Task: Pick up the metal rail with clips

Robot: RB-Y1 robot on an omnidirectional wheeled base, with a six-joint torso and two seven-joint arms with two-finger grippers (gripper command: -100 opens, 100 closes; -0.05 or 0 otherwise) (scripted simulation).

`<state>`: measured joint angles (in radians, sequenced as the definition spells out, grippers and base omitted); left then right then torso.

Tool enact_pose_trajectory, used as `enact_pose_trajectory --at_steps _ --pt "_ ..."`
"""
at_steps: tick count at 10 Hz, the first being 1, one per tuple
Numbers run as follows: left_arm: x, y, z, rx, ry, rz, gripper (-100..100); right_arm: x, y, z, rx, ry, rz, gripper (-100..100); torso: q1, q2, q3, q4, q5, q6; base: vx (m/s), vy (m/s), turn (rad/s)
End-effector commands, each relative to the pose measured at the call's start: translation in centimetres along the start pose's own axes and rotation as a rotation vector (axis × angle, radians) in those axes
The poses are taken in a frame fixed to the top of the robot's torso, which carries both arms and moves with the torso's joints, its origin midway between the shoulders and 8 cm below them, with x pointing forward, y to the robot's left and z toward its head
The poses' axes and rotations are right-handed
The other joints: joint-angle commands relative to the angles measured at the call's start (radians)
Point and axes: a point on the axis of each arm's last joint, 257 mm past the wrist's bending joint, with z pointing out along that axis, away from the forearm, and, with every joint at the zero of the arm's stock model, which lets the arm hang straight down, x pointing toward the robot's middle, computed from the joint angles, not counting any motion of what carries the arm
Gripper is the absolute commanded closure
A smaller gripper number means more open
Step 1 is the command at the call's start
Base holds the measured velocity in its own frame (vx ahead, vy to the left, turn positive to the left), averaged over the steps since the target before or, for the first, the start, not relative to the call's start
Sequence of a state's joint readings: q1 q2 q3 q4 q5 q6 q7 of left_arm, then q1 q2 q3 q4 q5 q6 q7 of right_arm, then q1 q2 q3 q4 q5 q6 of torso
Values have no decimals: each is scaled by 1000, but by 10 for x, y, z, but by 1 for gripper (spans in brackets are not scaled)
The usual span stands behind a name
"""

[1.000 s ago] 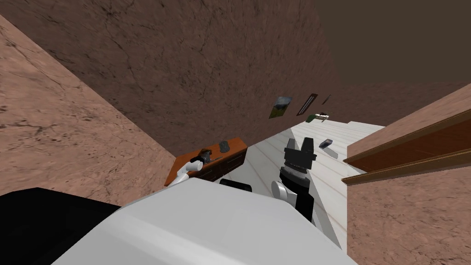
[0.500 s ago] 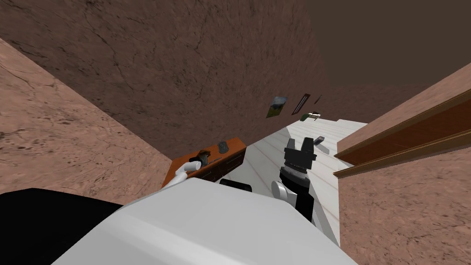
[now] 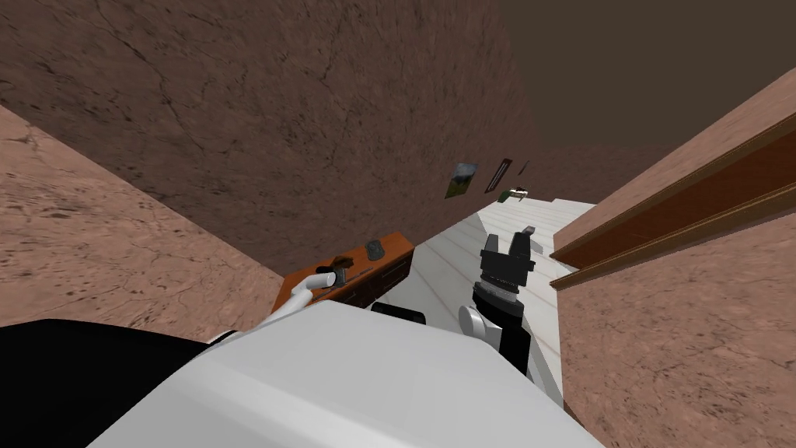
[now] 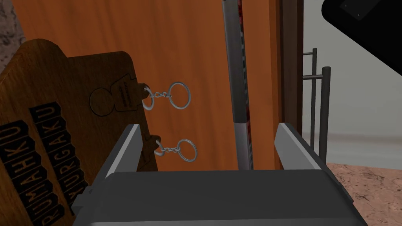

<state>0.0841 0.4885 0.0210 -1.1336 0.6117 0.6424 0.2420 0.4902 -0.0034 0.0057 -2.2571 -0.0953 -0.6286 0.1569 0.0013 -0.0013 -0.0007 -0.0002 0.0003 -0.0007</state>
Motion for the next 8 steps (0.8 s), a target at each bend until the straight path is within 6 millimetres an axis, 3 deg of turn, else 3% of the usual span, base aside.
enact_pose_trajectory --at_steps 1,2,7,8 --pt "-11 8 4 -37 -20 -19 -100 0 0 0 0 0 0 0 0 0 0 0 0 0 2 27 -59" --pt "-13 10 4 -40 -23 -21 -100 0 0 0 0 0 0 0 0 0 0 0 0 0 1 14 10" --pt "-58 41 2 -192 -103 -122 -100 0 0 0 0 0 0 0 0 0 0 0 0 0 1 25 -90" --pt "-58 41 2 -192 -103 -122 -100 0 0 0 0 0 0 0 0 0 0 0 0 0 1 27 -59"
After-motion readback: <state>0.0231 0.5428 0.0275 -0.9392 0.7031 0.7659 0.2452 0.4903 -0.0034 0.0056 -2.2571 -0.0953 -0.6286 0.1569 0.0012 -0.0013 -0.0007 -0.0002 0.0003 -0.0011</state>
